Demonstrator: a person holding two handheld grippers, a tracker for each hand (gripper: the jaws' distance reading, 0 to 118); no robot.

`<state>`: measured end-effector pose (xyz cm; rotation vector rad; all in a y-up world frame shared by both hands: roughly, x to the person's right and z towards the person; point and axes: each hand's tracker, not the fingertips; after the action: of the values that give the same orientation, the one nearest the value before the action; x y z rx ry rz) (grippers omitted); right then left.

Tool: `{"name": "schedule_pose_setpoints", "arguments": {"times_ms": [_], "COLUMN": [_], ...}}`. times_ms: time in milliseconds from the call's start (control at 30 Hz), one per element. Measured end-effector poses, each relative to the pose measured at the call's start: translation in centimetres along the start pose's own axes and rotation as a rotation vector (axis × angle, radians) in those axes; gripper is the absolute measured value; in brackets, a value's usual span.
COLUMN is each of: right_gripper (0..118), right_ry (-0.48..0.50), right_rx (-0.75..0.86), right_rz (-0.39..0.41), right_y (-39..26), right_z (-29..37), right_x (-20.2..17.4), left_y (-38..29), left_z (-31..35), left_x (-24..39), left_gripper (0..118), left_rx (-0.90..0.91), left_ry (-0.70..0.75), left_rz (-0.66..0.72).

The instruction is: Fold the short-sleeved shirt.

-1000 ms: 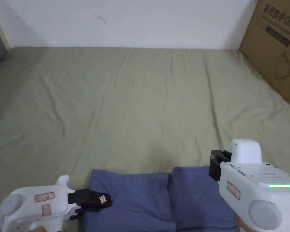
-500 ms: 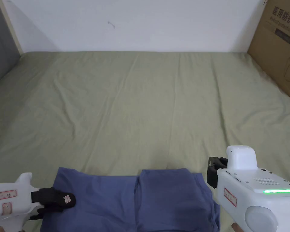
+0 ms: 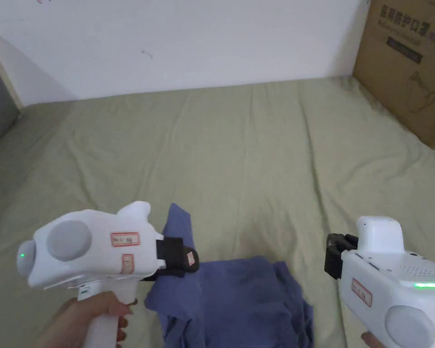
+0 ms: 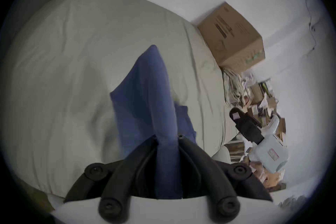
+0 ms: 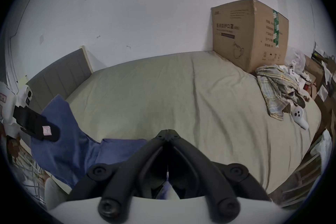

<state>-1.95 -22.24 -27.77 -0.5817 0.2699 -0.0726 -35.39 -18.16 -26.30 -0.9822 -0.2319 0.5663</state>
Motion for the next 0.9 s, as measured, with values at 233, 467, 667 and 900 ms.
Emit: {"name": "schedule_pose_setpoints", "arguments": {"times_ms": [233, 467, 667, 900], "right_gripper": [1, 1, 1, 1], "right_ry": [-0.066, -0.104, -0.077, -0.049], "right_rx": [-0.026, -0.040, -0.059, -0.077], "right_rz": [-0.108, -0.108, -0.103, -0.077], "right_y": [-1.0, -1.8, -2.1, -2.3], "right_z": [0.3, 0.3, -0.5, -0.9], "right_x": [4.8, 6.5, 5.7, 4.9], "left_y": [-1.7, -3.5, -2.1, -5.1], "left_z": [-11.1, -13.5, -9.6, -12.8], "left_x": [6.5, 5.3, 1.0, -0.8], "left_gripper": [10, 106, 39, 5], "left_rx": [-0.178, -0.243, -0.116, -0.209], "left_ry": [-0.026, -0.062, -0.019, 0.017], "left_rz": [-0.168, -0.110, 0.005, 0.045]}}
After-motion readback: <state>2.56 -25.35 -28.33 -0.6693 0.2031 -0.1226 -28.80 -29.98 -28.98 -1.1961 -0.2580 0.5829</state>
